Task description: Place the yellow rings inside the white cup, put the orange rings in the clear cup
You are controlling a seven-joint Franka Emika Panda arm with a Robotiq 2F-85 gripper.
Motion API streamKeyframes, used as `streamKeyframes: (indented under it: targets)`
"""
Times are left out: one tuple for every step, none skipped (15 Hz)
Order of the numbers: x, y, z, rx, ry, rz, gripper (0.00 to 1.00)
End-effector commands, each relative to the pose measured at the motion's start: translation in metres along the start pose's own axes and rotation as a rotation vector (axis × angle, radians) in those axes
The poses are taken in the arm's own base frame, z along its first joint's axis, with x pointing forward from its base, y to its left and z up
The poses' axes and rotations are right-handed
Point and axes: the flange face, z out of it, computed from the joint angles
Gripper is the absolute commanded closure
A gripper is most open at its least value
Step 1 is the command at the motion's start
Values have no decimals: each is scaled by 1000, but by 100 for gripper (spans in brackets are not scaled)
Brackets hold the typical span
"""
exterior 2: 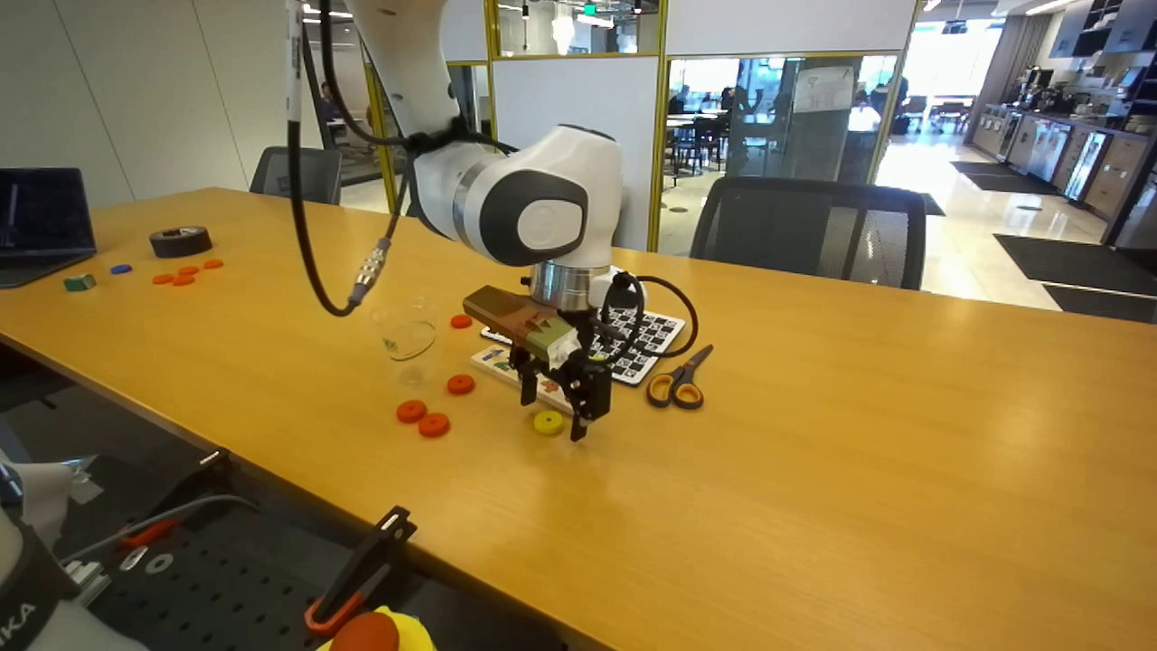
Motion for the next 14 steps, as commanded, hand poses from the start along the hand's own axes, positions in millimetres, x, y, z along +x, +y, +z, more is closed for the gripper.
streamKeyframes:
  targets:
    - [8,1,1,15,7,-9,0]
    - [8,1,1,15,6,-9,0]
    - [7,2,0,17,2,-4,0]
    - [6,1,0,18,0,-7,0]
    - [3,1,-1,15,0,-11,0]
    - [3,1,-2,16,-1,-15,0]
    - [2,0,-2,15,-1,-18,0]
    - [2,0,-1,16,-4,-19,0]
    - [2,0,-1,20,-6,-19,11]
    - [2,-1,0,19,-7,-27,26]
    - [1,-1,0,17,-11,-27,34]
    - [1,-1,-1,16,-12,-26,42]
    - [0,0,-2,13,-11,-23,49]
    - [0,1,-3,12,-10,-19,57]
